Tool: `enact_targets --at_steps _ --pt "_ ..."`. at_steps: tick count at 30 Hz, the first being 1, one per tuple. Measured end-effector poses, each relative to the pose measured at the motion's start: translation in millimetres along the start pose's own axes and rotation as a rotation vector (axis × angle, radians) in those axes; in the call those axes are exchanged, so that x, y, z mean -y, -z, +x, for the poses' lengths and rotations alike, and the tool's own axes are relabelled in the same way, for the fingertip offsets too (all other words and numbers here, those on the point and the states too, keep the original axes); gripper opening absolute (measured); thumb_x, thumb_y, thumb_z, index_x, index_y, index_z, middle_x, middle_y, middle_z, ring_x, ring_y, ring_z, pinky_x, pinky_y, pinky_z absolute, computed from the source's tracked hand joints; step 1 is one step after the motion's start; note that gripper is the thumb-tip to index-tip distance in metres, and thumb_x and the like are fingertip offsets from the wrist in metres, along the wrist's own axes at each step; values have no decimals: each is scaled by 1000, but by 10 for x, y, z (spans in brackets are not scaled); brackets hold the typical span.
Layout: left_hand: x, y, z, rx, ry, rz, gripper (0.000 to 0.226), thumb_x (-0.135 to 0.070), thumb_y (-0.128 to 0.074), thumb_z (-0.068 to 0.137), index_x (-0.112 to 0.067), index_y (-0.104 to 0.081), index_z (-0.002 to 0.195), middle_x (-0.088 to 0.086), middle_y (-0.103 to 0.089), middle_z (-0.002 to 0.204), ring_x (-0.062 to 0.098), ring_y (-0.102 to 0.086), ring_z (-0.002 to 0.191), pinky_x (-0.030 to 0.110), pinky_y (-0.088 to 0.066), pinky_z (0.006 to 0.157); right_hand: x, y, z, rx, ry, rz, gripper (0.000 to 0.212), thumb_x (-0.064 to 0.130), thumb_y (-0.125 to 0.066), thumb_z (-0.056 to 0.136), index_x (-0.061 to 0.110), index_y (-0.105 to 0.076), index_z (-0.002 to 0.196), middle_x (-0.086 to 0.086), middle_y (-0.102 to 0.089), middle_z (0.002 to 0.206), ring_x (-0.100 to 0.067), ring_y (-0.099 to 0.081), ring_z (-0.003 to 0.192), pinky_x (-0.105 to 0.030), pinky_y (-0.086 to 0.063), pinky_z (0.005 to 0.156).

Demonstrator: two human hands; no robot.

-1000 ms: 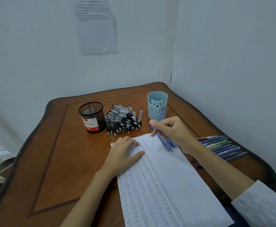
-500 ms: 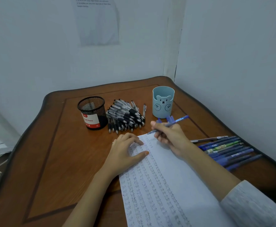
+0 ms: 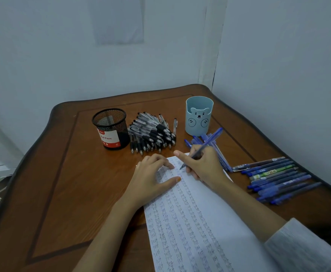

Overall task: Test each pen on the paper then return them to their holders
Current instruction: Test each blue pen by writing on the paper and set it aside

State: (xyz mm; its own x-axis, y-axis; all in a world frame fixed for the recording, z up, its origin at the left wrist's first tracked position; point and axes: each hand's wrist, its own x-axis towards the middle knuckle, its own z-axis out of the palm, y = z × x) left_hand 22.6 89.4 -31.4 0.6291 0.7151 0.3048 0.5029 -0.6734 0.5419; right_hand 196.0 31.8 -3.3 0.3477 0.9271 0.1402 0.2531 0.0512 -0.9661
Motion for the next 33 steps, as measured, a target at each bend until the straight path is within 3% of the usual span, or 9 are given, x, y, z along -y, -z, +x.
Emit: enact_targets --at_steps 4,6,16,29,33 --pt "-30 17 2 22 16 19 53 -77 -48 71 -38 -61 104 -24 -49 112 -1 -42 105 31 -34 92 -69 9 63 -55 3 -97 35 -3 -60 86 8 -41 59 -9 -45 46 -8 -48 35 -22 -43 46" --pt "-29 17 6 29 19 20 49 -74 -54 73 -37 -62 104 -23 -49 113 0 -41 106 32 -33 93 -92 38 101 -42 0 -88 33 -8 -56 83 7 -39 59 -9 -41 48 -10 -48 36 -23 -43 45" --pt "-16 10 7 32 15 50 54 -78 -44 72 -39 -61 106 -24 -49 113 -2 -41 106 31 -34 91 -115 39 92 31 34 -93 27 -3 -63 84 2 -48 62 -11 -53 50 -15 -56 42 -28 -51 51" --pt "-29 26 -1 49 16 49 45 -70 -55 77 -38 -60 108 -22 -48 115 -1 -39 105 30 -32 91 -100 35 97 23 34 -121 33 -8 -60 80 9 -43 57 -10 -47 49 -17 -53 42 -27 -47 48" --pt "-49 37 -8 47 22 50 57 -78 -44 71 -37 -61 107 -22 -49 114 0 -40 106 33 -34 93 -108 28 99 29 36 -113 33 -9 -59 80 8 -43 57 -11 -45 50 -19 -53 42 -27 -45 46"
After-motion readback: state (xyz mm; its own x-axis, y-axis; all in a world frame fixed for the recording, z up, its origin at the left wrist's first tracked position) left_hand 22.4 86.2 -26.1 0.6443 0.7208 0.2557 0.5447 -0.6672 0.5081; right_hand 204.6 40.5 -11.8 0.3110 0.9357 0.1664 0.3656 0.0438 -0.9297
